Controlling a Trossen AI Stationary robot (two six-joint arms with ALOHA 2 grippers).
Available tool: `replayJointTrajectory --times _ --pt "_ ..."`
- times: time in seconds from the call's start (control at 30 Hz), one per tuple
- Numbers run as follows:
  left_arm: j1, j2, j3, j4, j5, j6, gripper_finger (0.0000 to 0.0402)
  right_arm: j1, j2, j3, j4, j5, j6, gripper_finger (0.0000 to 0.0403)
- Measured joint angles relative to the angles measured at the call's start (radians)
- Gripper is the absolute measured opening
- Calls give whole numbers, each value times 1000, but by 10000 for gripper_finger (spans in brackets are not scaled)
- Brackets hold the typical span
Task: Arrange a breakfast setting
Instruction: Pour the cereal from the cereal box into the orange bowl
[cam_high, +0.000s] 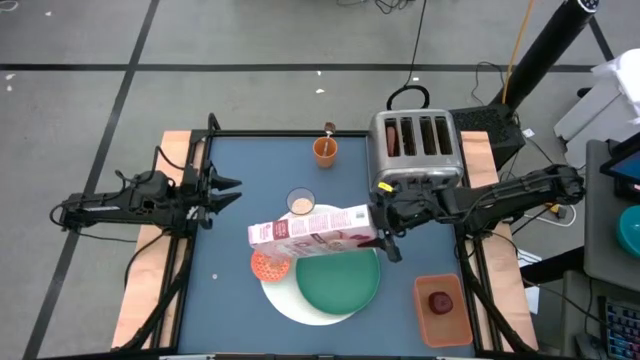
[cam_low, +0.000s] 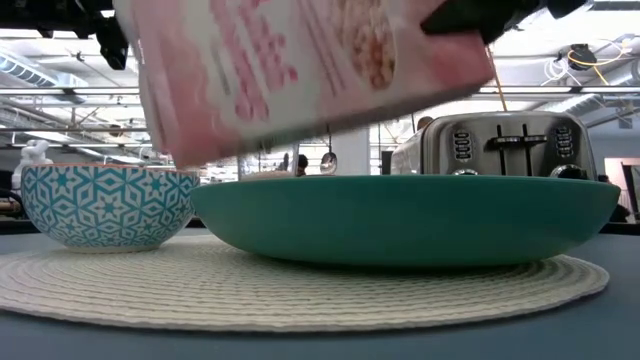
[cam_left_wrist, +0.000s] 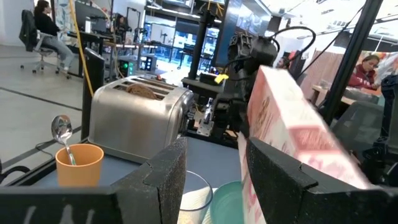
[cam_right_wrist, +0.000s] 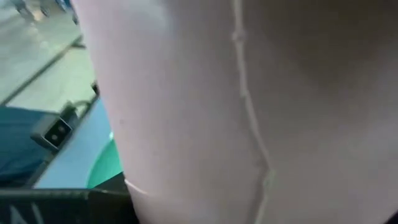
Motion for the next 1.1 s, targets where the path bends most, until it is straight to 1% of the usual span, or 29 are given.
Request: replayJointTrajectory --times 0.17,0.4,0.53,0.7,0.83,0.97,1.1 --pt "0 0 0 0 0 2 173 -1 0 0 23 -21 -12 223" --pt "0 0 0 -1 0 4 173 -2 -27 0 30 -17 -18 223" --pt "0 0 0 -1 0 4 173 -2 -15 1 -17 -16 -11 223" --pt "0 0 0 -2 0 4 173 -2 -16 2 36 -17 -14 224" --pt "0 0 0 -4 0 4 173 -2 -13 1 -5 -19 -14 224" --pt "0 0 0 -4 0 6 173 -2 -19 0 23 -15 -30 224" --pt "0 0 0 -5 0 6 173 -2 -19 2 10 -18 -21 224"
